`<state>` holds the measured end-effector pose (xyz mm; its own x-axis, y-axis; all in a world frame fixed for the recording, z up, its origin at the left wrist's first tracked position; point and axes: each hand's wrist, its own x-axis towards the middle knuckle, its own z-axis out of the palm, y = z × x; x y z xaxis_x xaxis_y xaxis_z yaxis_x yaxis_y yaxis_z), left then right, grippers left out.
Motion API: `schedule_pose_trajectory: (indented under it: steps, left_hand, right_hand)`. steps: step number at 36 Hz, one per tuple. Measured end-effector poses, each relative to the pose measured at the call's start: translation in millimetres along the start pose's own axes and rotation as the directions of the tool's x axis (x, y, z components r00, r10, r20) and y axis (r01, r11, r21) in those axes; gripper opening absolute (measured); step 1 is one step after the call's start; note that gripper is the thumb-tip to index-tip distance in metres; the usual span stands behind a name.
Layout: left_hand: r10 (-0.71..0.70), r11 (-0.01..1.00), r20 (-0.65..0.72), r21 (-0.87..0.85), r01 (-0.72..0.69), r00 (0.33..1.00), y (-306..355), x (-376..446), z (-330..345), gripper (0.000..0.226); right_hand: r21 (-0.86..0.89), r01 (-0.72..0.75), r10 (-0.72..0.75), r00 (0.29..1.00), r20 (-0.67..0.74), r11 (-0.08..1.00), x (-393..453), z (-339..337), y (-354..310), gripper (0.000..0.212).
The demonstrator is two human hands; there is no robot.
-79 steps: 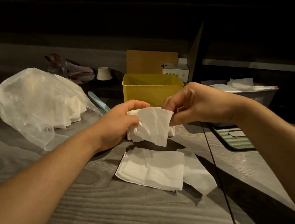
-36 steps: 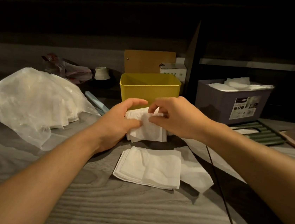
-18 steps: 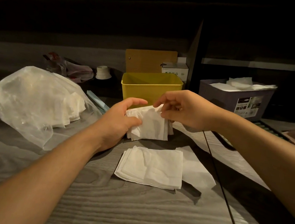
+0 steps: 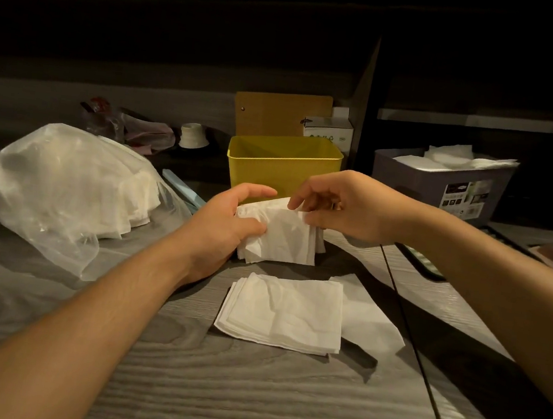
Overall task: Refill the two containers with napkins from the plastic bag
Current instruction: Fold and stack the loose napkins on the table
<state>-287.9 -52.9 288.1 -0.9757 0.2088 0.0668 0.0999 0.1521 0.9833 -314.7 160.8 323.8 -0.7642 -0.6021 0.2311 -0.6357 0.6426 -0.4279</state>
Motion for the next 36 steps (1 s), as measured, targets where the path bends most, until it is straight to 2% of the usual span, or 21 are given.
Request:
schedule_pose_trajectory:
  steps: [6, 8, 11, 13, 15, 18, 20, 24, 26, 28, 36]
  left_hand:
    - [0.027, 0.999, -0.024, -0.017, -0.027, 0.999, -2, 1, -1, 0.052]
    - [0.052, 0.999, -0.045, -0.010, -0.052, 0.998, -2, 1, -2, 0.052]
    - [0.103, 0.995, -0.064, 0.021, -0.102, 0.993, -1, 1, -3, 0.052]
    - [0.137, 0.990, -0.065, 0.050, -0.134, 0.988, -1, 0, -4, 0.053]
    - [0.167, 0.982, -0.058, 0.104, -0.160, 0.984, -2, -1, -4, 0.054]
    - [0.178, 0.974, -0.036, 0.148, -0.170, 0.983, -2, -3, -4, 0.056]
    - [0.167, 0.975, -0.017, 0.152, -0.163, 0.986, -2, -4, -5, 0.058]
    - [0.152, 0.967, 0.010, 0.207, -0.150, 0.988, 0, -6, -4, 0.058]
    - [0.145, 0.969, -0.002, 0.201, -0.142, 0.989, -1, -6, -4, 0.057]
    - [0.130, 0.977, -0.013, 0.171, -0.126, 0.991, -2, -5, -5, 0.055]
    - [0.117, 0.986, -0.017, 0.123, -0.114, 0.993, -1, -5, -6, 0.056]
  right_hand:
    - [-0.025, -0.048, 0.046, 0.996, -0.076, 0.999, 2, 1, 2, 0.035]
    - [0.065, -0.091, 0.096, 0.992, -0.082, 0.994, 3, 2, 3, 0.052]
    - [0.249, -0.128, 0.140, 0.990, -0.032, 0.960, 1, 9, 0, 0.089]
    - [0.291, -0.117, 0.122, 0.993, 0.001, 0.950, 0, 15, -2, 0.097]
    - [0.258, -0.093, 0.104, 0.994, -0.029, 0.962, -1, 21, -1, 0.090]
    - [0.218, -0.056, 0.086, 0.987, -0.134, 0.974, -3, 30, 1, 0.068]
    - [0.245, -0.031, 0.075, 0.982, -0.172, 0.969, -6, 37, 3, 0.058]
    - [0.342, -0.023, 0.109, 0.966, -0.234, 0.939, -16, 42, 7, 0.052]
    - [0.352, -0.020, 0.136, 0.941, -0.309, 0.936, -19, 42, 8, 0.037]
    - [0.289, -0.034, 0.146, 0.916, -0.374, 0.957, -22, 42, 8, 0.020]
    - [0.242, -0.210, 0.262, 0.943, -0.206, 0.947, -21, 38, 6, 0.024]
